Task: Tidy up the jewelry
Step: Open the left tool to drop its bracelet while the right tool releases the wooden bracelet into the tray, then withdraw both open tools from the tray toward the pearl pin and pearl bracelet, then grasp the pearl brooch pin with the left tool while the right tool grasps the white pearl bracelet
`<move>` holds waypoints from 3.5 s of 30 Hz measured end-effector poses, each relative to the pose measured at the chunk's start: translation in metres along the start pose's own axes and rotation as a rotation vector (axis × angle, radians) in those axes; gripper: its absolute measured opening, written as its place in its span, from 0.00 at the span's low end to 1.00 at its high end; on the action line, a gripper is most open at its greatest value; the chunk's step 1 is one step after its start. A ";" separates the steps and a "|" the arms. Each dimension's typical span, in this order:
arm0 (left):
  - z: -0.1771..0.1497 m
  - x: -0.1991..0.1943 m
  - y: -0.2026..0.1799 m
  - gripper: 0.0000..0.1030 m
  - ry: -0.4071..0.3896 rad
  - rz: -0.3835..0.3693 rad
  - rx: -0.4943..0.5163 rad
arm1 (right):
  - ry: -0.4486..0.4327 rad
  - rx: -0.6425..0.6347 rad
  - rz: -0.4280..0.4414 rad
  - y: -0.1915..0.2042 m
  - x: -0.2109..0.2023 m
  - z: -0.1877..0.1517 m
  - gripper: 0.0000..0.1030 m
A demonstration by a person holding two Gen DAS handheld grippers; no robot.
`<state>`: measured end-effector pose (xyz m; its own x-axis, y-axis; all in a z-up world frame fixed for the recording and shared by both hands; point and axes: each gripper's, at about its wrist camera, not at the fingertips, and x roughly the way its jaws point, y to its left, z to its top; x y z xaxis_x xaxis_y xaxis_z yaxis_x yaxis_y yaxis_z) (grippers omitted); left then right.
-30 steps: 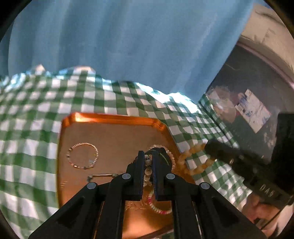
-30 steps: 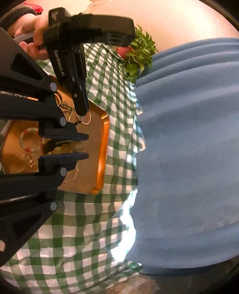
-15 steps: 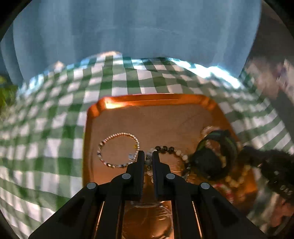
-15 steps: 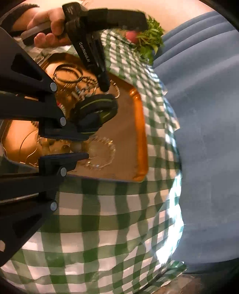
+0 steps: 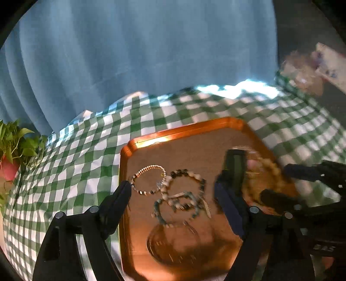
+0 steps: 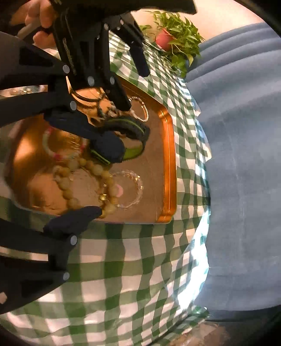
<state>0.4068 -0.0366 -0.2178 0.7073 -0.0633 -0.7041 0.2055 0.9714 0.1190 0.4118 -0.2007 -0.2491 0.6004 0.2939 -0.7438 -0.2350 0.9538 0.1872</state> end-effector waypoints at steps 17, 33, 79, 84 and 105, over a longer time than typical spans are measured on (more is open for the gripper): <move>-0.093 -0.193 0.008 0.82 -0.069 0.009 -0.065 | -0.079 0.065 0.002 0.051 -0.150 -0.108 0.71; -0.165 -0.255 0.036 0.82 -0.015 -0.075 -0.288 | -0.185 0.036 0.037 0.100 -0.222 -0.176 0.80; -0.120 -0.036 0.054 0.00 0.206 -0.391 -0.160 | 0.091 -0.069 0.010 0.113 -0.021 -0.099 0.06; -0.136 -0.062 0.048 0.00 0.202 -0.402 -0.156 | 0.090 -0.067 -0.016 0.103 -0.031 -0.106 0.04; -0.108 -0.050 -0.061 0.59 0.216 -0.537 0.106 | 0.028 0.095 -0.076 0.019 -0.070 -0.119 0.04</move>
<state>0.2858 -0.0680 -0.2659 0.3336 -0.4816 -0.8104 0.5717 0.7869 -0.2322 0.2746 -0.2104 -0.2694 0.5916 0.2201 -0.7756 -0.1154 0.9752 0.1887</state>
